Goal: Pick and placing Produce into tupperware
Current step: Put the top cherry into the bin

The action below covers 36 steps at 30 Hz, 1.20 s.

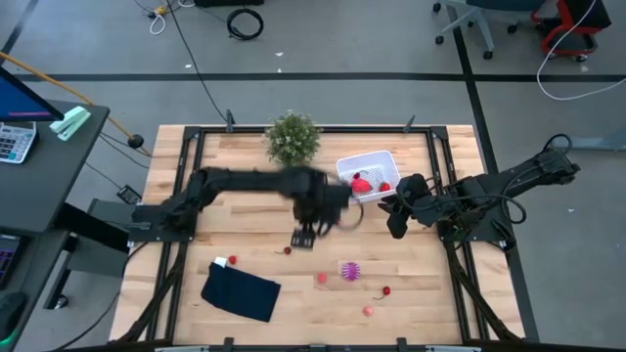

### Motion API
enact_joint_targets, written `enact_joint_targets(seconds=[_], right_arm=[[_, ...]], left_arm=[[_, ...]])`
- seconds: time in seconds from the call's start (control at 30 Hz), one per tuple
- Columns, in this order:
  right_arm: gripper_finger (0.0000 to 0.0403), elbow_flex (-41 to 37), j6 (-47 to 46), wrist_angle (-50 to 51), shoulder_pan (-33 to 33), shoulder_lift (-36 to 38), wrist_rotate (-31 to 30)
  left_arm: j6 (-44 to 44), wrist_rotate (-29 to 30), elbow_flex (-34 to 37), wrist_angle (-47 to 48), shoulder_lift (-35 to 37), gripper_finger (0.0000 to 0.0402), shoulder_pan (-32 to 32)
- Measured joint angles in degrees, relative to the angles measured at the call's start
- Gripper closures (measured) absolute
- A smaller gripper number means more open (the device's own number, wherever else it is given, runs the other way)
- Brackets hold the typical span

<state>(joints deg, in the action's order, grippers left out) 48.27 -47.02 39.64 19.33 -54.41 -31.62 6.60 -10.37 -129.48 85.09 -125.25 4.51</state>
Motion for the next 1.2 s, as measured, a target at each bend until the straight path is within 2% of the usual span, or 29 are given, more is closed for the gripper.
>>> enact_joint_targets(seconds=[0.17,0.33,0.43,0.7,0.87,1.2], right_arm=[[0.0298,0.0,-1.68,0.09,0.49,0.0,-0.03],[0.0298,0.0,-1.91,0.14,2.38,0.0,-0.16],[0.0298,0.0,-2.26,0.01,3.5,-0.3,-1.32],[0.0298,-0.02,-5.9,0.01,6.11,-0.72,-4.22],[0.0298,-0.02,-6.54,0.02,8.06,-2.3,-4.51],[0.0298,-0.02,-3.89,0.02,8.2,-2.49,-4.24]], left_arm=[[-0.86,0.49,5.28,-4.97,-0.01,0.0143,7.19],[-4.61,9.41,13.08,-5.81,-0.01,0.0146,11.72],[-6.06,12.21,18.54,-6.46,-0.02,0.0151,12.87],[-9.03,12.59,32.6,-19.07,-0.05,0.0171,12.61],[-12.2,14.34,35.87,-18.89,-0.07,0.0186,11.02],[-13.63,14.38,35.9,-16.38,0.43,0.0207,9.14]])
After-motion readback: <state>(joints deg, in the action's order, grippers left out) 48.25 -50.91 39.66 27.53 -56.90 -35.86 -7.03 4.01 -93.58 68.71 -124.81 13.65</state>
